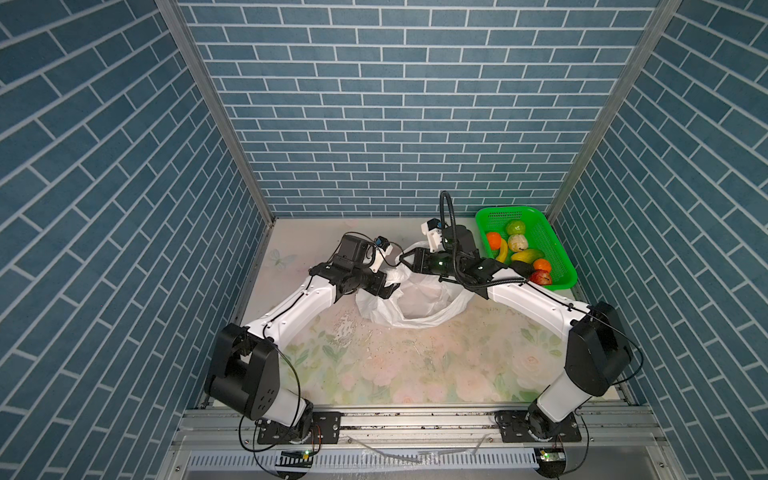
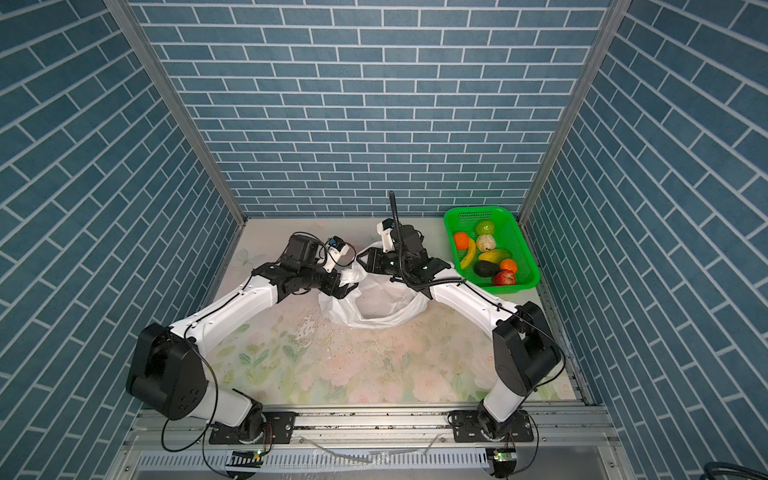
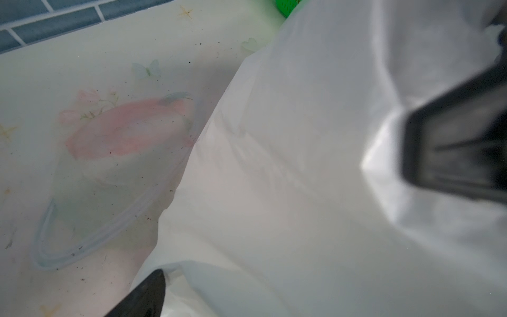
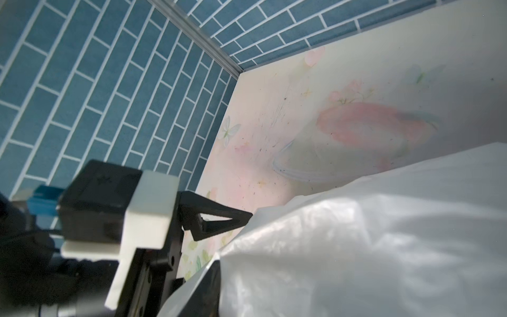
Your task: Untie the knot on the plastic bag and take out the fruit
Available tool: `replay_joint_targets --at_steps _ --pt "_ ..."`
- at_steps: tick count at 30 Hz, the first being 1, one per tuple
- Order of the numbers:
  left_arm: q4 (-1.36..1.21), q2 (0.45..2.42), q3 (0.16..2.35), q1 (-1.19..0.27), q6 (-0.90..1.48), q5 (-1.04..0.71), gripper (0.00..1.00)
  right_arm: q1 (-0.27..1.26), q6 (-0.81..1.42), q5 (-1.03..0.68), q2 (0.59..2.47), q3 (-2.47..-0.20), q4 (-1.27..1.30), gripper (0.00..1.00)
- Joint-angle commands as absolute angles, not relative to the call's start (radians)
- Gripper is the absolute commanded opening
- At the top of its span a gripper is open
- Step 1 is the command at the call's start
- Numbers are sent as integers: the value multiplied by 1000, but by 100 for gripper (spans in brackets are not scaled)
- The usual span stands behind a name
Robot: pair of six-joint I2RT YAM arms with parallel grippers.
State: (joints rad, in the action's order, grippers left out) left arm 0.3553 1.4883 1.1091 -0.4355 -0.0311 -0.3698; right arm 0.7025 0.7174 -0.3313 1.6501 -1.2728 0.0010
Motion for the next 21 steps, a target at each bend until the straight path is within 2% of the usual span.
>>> replay_joint_targets --at_steps 1,4,7,16,21 --pt "330 1443 1072 -440 -29 -402 95 707 755 -278 1670 -1276 35 31" --pt "328 1408 1049 -443 -43 -416 98 707 755 -233 1697 -1300 29 13" --pt "350 1381 1039 -450 -67 -418 99 706 751 -177 1734 -1336 29 0" --pt "381 1280 994 -456 -92 -366 100 667 689 -48 1847 -1506 0 0" --pt "348 1217 955 -456 -79 -306 100 627 678 -78 1889 -1584 -27 0"
